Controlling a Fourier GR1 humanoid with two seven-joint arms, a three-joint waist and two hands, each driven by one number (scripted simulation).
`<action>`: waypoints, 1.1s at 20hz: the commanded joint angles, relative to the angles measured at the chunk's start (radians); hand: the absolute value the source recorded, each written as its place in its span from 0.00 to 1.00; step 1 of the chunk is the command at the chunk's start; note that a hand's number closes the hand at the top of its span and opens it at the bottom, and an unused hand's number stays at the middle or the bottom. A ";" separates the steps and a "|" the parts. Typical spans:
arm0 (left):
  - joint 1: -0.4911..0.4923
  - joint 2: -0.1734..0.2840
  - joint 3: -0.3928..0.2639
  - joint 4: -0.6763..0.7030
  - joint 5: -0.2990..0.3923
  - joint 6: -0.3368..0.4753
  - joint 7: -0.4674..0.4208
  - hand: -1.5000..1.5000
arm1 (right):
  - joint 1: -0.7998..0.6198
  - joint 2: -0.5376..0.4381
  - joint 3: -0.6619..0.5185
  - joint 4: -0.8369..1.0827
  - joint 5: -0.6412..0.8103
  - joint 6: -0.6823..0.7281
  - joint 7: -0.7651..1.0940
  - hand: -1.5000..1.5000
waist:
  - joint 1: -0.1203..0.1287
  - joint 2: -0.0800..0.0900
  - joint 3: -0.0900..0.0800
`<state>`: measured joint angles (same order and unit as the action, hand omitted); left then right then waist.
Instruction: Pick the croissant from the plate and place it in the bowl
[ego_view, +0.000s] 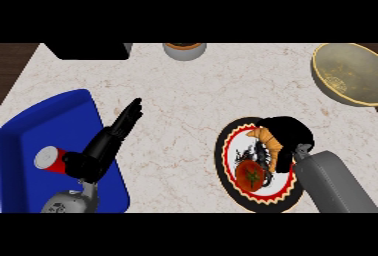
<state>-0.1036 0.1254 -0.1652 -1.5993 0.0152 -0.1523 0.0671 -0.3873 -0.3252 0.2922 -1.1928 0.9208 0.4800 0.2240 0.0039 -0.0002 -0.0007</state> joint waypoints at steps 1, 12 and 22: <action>-0.046 -0.023 0.017 0.096 -0.007 -0.015 -0.043 0.50 | 0.036 -0.018 -0.015 -0.027 0.016 -0.052 -0.097 1.00 | -0.006 0.001 0.001; -0.017 -0.063 -0.015 0.001 -0.060 0.014 0.038 0.50 | -0.182 0.099 -0.133 0.226 0.103 -0.163 -0.044 1.00 | 0.012 0.003 0.001; -0.074 -0.064 -0.022 0.030 -0.051 -0.016 0.003 0.50 | -0.489 0.034 -0.432 0.481 0.176 -0.366 0.584 1.00 | 0.081 0.033 0.001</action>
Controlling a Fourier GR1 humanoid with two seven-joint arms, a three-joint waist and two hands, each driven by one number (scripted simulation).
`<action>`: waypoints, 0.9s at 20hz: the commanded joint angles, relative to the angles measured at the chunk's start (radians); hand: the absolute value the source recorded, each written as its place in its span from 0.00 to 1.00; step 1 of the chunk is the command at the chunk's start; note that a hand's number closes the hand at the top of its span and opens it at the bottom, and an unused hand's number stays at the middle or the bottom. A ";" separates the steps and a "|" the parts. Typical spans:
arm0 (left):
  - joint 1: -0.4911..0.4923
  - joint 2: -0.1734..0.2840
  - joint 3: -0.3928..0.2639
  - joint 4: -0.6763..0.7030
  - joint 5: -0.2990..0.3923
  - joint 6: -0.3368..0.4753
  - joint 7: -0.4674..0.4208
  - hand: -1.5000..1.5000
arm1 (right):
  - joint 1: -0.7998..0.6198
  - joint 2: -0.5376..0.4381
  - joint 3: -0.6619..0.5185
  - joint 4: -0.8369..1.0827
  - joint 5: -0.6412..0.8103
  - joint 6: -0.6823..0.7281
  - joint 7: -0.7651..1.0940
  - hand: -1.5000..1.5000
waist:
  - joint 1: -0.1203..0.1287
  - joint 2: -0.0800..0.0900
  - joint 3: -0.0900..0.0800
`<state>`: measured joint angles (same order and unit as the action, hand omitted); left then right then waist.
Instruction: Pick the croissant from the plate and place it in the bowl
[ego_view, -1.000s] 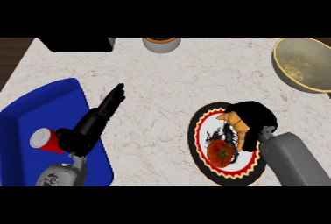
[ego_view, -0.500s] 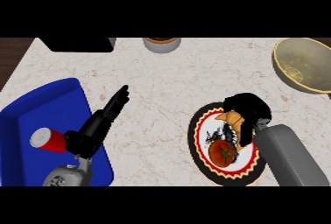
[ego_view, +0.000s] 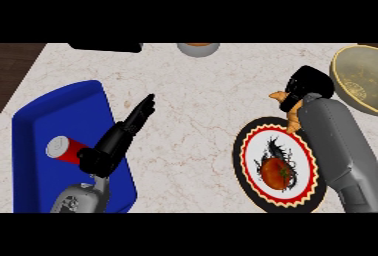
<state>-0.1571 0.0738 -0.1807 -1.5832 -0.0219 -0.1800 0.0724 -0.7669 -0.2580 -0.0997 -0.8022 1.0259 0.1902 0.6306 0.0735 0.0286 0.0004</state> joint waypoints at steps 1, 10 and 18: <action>-0.002 -0.021 -0.022 0.011 -0.008 0.003 0.001 0.50 | -0.133 -0.039 -0.041 0.112 0.094 -0.117 0.211 1.00 | 0.017 0.004 0.000; -0.012 -0.008 -0.010 0.019 -0.014 -0.001 -0.006 0.50 | -0.336 -0.094 -0.038 0.175 0.236 -0.481 0.299 1.00 | 0.004 -0.001 0.001; -0.010 0.001 0.018 -0.003 0.000 -0.002 0.019 0.50 | -0.399 -0.133 -0.123 0.361 0.254 -0.724 0.306 1.00 | -0.013 -0.006 0.001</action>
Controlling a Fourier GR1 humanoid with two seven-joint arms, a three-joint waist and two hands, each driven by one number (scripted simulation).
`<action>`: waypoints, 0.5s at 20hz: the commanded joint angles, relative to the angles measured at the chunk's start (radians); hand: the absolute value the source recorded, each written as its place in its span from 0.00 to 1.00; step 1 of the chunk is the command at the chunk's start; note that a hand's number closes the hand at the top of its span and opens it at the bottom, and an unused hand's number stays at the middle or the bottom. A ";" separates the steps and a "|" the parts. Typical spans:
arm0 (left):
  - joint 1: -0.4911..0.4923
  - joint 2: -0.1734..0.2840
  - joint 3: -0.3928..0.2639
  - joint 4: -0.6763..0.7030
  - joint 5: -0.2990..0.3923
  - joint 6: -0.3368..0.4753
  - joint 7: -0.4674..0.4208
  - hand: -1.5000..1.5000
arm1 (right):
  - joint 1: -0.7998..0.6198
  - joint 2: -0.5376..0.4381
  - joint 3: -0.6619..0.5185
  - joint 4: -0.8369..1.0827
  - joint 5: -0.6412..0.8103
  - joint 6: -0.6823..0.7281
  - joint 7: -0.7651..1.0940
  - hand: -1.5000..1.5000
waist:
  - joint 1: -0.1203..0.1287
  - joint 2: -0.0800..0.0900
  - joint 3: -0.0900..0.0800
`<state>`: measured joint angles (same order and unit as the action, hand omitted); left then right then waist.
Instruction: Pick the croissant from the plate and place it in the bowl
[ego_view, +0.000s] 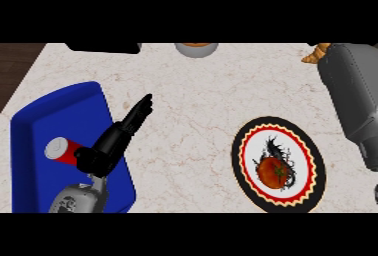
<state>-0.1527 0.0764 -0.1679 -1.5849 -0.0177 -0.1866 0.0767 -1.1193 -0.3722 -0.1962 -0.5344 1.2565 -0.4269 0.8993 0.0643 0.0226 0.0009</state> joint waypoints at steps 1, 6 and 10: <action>0.037 -0.006 -0.022 -0.036 -0.018 0.010 0.011 0.50 | -0.024 -0.073 -0.050 0.123 -0.003 -0.072 -0.020 1.00 | -0.008 -0.003 0.000; -0.020 -0.019 -0.009 -0.001 -0.015 0.013 0.023 0.50 | -0.012 -0.134 -0.019 0.229 0.082 -0.118 0.007 1.00 | -0.008 0.003 0.001; -0.011 0.004 0.020 0.010 -0.007 0.002 0.004 0.50 | -0.004 -0.201 -0.003 0.268 0.128 -0.165 -0.010 1.00 | -0.006 0.003 0.001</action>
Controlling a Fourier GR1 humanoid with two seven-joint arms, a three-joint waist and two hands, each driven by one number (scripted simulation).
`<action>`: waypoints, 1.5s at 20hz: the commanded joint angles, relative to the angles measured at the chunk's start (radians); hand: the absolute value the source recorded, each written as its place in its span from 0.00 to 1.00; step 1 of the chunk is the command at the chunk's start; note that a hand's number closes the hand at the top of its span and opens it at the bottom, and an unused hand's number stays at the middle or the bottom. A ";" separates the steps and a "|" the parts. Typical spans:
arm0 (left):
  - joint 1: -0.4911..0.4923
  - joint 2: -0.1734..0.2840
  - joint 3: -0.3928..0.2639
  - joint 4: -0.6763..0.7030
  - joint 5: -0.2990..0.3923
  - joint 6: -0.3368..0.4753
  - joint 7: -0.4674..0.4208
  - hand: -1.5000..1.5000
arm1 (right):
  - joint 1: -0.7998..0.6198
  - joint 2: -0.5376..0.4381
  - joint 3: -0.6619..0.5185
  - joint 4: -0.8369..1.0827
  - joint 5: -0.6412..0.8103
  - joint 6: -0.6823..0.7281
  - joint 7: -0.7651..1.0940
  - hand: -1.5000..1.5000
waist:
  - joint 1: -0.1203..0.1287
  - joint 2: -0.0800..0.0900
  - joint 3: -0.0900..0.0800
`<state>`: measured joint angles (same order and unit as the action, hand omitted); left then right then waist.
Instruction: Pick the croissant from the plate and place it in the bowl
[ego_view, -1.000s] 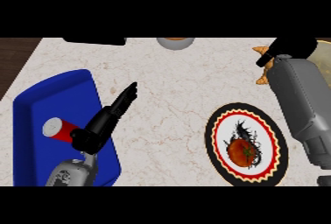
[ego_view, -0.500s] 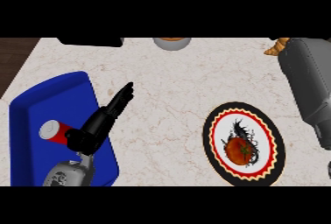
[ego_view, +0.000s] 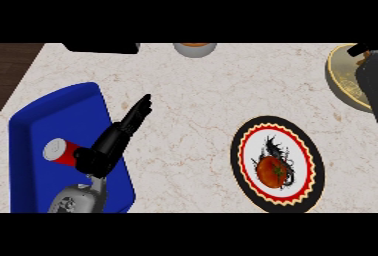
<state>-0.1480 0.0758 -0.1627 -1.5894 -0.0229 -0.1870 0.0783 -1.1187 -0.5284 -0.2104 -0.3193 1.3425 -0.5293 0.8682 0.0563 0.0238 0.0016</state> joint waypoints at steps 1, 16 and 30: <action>0.028 -0.001 -0.013 -0.032 -0.002 -0.005 0.009 0.50 | 0.034 -0.040 0.005 0.062 0.038 -0.097 0.017 1.00 | -0.002 -0.003 0.000; -0.011 -0.010 0.019 0.005 0.005 0.002 -0.001 0.50 | 0.143 -0.106 -0.309 0.132 -0.322 0.027 -0.439 0.00 | -0.003 0.005 0.004; 0.004 0.028 0.058 -0.020 0.030 -0.028 0.009 0.50 | 0.207 -0.163 -0.498 0.007 -0.517 -0.295 -0.537 0.00 | -0.032 -0.013 0.002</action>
<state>-0.1446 0.0708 -0.1453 -1.5928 -0.0270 -0.1878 0.0760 -0.9672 -0.6834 -0.6374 -0.2775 0.9090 -0.7615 0.3997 0.0407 0.0177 0.0035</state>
